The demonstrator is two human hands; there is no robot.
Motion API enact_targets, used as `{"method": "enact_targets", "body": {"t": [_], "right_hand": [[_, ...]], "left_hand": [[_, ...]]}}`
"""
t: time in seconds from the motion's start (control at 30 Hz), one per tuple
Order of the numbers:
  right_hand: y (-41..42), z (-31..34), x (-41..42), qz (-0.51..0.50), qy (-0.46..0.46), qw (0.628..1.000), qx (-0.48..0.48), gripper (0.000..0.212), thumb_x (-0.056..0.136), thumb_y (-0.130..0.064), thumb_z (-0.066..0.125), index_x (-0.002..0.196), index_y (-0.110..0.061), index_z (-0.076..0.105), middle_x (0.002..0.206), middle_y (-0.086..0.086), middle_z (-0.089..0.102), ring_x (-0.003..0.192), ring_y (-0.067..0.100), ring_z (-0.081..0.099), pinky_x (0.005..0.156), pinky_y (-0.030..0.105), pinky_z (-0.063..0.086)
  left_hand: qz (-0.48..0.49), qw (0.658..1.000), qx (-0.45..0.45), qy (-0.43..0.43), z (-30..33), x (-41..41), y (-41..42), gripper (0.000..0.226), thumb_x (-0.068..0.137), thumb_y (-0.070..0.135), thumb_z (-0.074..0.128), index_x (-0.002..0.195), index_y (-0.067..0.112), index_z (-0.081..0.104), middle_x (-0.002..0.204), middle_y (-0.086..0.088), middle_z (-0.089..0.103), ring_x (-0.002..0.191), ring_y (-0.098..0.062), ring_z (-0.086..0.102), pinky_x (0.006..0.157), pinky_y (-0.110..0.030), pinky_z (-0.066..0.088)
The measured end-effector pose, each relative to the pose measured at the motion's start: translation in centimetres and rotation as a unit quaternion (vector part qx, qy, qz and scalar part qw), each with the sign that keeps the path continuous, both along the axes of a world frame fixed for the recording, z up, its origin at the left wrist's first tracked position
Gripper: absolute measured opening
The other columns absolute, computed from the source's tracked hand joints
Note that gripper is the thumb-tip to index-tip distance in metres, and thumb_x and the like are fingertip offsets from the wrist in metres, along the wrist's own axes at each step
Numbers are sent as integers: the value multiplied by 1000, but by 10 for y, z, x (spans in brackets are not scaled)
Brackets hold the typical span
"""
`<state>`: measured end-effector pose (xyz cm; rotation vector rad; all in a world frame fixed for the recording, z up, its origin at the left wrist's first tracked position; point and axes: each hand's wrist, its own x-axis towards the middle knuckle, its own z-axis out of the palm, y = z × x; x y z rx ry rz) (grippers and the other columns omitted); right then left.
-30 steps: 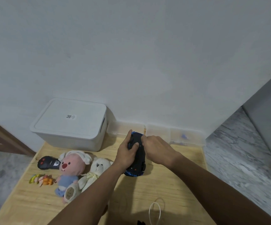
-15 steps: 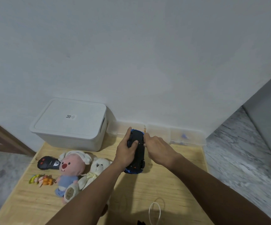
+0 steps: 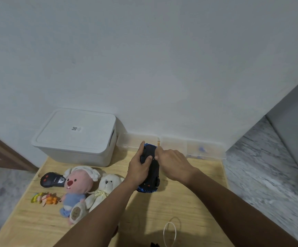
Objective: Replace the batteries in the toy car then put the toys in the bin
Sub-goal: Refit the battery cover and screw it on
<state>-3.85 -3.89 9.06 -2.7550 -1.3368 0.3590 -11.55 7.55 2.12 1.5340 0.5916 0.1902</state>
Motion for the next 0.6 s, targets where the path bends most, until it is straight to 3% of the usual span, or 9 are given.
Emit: {"method": "enact_targets", "body": {"t": [0.1,0.2,0.37,0.53,0.6], "right_hand": [[0,4,-7,-12,49,999,13,19,95,-14,43,113,-13,38,88,7,57,70,25,54,58,34,42],[0,4,-7,-16,67,998,-5,18,97,-6,41,114,-12,38,92,11,59,77,26,57,66,40,50],[2,0,-1,-18,26,999,-12,20,104,-26,37,117,-12,39,95,10,63,80,26,61,70,41,53],[5,-2,-2,-33,30,999,-1,20,104,-27,35,115,-12,41,96,11,63,75,25,56,64,38,46],[5,-2,-2,-38,32,999,9,19,100,-25,40,112,-11,43,96,11,63,74,26,54,61,36,43]], "left_hand": [[6,1000,-3,-2,0,1,2,63,98,12,53,151,31,26,116,14,61,104,-5,62,92,-28,51],[2,1000,4,-3,0,-1,4,62,98,13,53,150,34,26,111,21,59,99,2,61,85,-20,51],[-3,1000,15,0,-3,-3,6,63,98,16,54,150,35,25,116,13,61,102,-9,64,90,-33,55],[-6,1000,3,5,-2,-2,3,62,98,14,54,150,35,26,110,19,62,99,-5,64,86,-26,55],[-4,1000,1,10,-3,-2,2,62,97,16,54,150,36,28,107,19,63,101,-10,65,92,-34,54]]}}
